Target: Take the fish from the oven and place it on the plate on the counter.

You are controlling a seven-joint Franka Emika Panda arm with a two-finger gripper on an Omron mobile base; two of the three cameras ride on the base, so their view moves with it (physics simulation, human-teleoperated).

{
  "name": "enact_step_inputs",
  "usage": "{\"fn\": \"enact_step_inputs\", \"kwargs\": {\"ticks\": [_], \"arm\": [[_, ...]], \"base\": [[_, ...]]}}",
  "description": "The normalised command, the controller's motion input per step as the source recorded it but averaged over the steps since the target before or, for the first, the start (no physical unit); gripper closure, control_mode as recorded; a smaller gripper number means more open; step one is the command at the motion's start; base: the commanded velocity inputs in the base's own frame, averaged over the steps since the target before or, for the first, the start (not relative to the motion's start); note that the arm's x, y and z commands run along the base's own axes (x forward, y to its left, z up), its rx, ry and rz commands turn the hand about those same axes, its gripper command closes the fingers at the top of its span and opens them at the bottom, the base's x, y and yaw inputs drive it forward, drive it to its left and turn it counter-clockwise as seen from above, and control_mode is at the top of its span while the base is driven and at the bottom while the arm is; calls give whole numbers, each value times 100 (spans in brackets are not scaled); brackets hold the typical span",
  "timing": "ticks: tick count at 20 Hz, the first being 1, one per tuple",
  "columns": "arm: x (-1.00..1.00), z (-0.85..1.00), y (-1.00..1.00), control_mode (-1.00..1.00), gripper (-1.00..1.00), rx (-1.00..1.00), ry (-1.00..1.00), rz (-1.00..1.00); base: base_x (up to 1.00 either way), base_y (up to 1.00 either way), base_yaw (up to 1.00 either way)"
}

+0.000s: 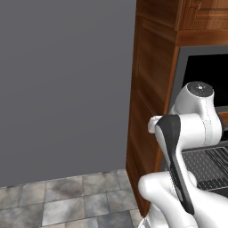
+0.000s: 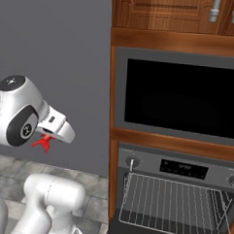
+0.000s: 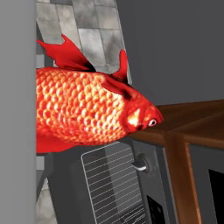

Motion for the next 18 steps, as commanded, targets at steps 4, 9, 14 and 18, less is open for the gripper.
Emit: {"fn": "enact_step_inputs", "kwargs": {"ticks": [4,9,14,18], "arm": [[0,-2,0,-100,100,0,0,0],[0,0,0,-100,100,0,0,0],[-1,0,0,-100,100,0,0,0],[-5,0,0,100,100,0,0,0]], "base": [[0,0,0],[0,0,0],[0,0,0],[-5,0,0]]}}
